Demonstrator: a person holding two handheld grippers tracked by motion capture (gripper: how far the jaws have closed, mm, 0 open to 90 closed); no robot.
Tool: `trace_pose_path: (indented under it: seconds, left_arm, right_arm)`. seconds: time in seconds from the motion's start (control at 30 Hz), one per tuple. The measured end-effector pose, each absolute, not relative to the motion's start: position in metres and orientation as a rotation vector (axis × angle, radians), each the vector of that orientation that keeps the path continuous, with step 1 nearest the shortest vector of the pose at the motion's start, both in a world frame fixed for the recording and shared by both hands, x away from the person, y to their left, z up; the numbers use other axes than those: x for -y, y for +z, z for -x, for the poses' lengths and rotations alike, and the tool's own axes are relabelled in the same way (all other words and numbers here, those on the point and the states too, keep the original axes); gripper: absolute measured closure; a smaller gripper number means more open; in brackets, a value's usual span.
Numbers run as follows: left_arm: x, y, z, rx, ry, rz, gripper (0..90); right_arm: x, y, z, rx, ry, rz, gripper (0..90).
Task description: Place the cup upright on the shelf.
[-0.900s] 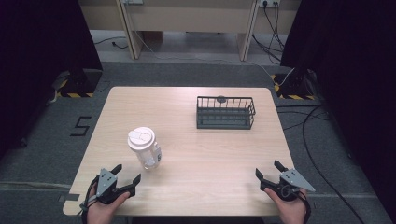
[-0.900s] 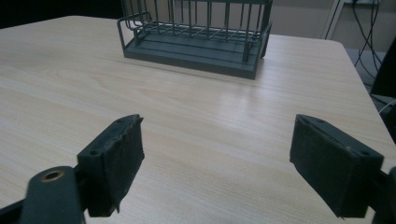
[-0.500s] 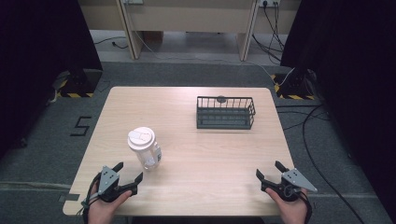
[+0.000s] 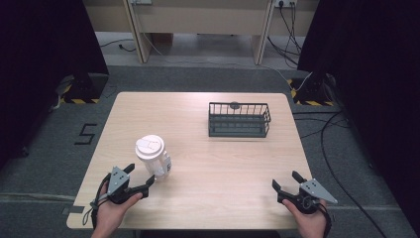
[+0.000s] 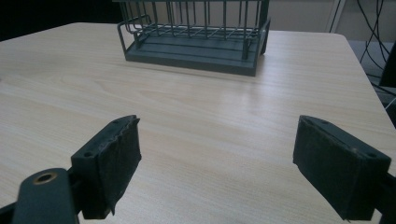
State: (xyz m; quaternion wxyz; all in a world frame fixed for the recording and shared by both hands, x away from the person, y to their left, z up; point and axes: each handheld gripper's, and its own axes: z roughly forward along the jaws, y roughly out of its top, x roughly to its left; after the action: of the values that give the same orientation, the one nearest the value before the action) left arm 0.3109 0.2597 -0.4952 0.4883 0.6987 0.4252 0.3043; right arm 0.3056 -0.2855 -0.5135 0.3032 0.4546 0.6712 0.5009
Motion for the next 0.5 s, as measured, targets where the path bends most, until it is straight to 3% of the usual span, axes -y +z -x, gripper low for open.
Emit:
trace_pose_path:
  seconds: [0.5]
  left_arm:
    - [-0.25,-0.51,-0.333,-1.016,0.717,-1.696,14.7]
  right_arm:
    - [0.286,-0.513,-0.306,-1.782,1.321,-1.224,15.8]
